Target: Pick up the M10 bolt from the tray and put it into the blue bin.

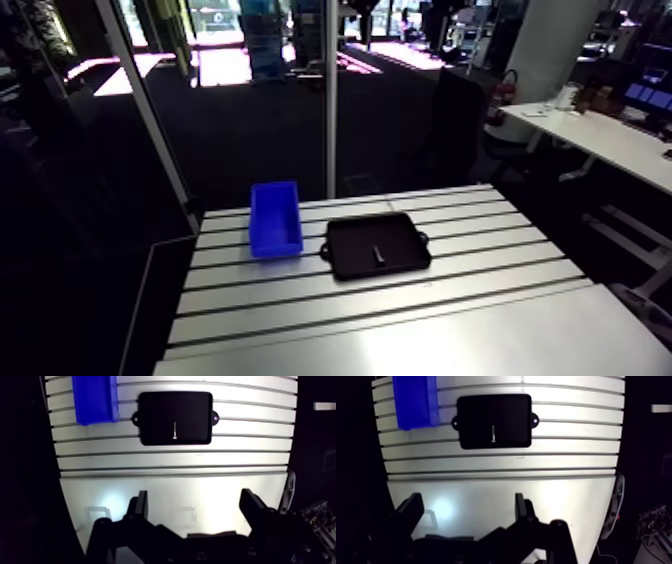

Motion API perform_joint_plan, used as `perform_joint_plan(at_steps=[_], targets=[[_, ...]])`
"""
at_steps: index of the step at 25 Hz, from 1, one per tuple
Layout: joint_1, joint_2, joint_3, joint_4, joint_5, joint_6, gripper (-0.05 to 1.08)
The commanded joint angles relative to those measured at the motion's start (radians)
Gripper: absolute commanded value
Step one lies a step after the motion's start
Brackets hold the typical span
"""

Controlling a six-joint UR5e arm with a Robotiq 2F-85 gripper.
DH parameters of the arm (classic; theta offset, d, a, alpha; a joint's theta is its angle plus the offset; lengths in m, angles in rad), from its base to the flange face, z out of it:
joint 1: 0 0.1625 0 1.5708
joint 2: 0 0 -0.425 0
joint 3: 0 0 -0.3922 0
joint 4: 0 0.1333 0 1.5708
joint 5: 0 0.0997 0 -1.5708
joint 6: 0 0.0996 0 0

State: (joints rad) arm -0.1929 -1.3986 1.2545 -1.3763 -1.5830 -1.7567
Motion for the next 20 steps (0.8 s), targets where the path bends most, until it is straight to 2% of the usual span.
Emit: perform_joint_plan(at_steps=[1,11,12,20], targets=[[-0.017,0.019,0.073,-0.077,0.002,-0.06,0.01],[-0.01,0.019,0.199,-0.192,0.013,-0.08,0.01],[-0.008,0.019,0.204,-0.208,0.019,-0.079,0.01],[-0.008,0.053,0.21,-0.241,0.021,-0.037,0.01]])
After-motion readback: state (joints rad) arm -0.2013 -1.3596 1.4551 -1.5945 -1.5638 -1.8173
